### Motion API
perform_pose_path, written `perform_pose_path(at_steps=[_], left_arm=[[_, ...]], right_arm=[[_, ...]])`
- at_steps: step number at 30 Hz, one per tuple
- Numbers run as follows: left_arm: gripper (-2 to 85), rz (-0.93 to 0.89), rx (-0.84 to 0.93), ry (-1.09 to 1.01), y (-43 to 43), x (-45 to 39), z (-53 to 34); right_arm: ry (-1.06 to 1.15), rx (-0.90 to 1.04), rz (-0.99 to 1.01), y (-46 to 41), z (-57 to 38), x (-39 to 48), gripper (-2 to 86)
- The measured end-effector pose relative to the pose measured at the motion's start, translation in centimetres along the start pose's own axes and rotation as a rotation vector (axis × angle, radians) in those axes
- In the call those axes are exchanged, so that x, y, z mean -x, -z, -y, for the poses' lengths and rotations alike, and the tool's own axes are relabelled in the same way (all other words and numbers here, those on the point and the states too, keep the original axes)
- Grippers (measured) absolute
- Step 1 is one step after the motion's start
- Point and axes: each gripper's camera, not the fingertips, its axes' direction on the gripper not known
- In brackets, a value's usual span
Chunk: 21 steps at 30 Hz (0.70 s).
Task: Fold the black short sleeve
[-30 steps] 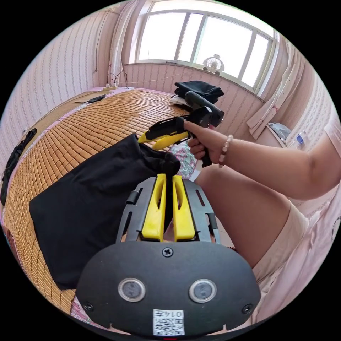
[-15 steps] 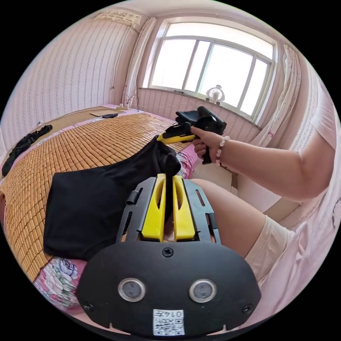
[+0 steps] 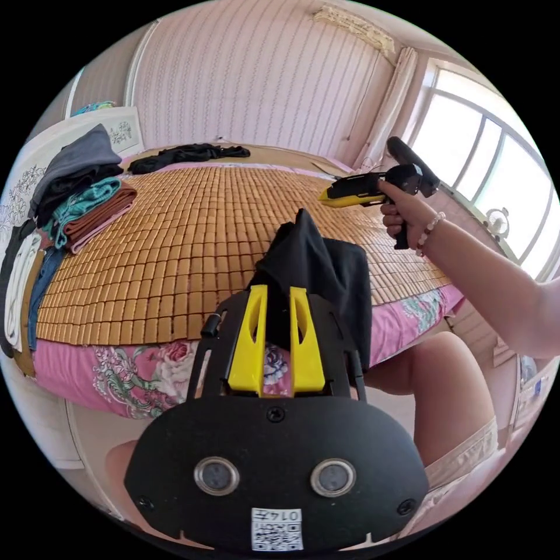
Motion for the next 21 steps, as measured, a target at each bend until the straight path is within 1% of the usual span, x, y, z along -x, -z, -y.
perform_pose_path(at_steps=[2,6,10,13,15,17,19,21], left_arm=[[6.8,0.028,0.071,0.06,-1.1,2.8,0.0],[10.2,0.0,0.065,0.128,-1.5,5.2,-0.4],[12.6,0.006,0.104,0.146,-3.9,5.8,0.0],[13.2,-0.032,0.157,0.12,-5.9,5.2,0.7],[13.0,-0.012,0.189,0.094,-7.1,4.6,0.8],[12.3,0.045,0.177,0.061,-7.7,3.7,0.6],[11.9,0.076,0.169,0.036,-8.0,3.1,0.6],[11.3,0.091,0.151,0.021,-8.3,2.6,0.5]], right_arm=[[0.03,0.05,0.004,-1.9,1.0,0.6,7.3],[0.086,0.095,-0.137,-3.3,1.5,1.2,10.5],[0.106,0.188,-0.146,-5.5,2.4,2.3,11.0],[0.132,0.227,-0.197,-7.3,2.9,4.3,12.3],[0.14,0.267,-0.239,-8.7,3.2,5.5,14.4],[0.144,0.352,-0.314,-10.8,3.2,6.3,15.3],[0.152,0.334,-0.391,-11.0,2.8,7.0,13.7],[0.14,0.337,-0.394,-10.8,2.5,7.1,12.0]])
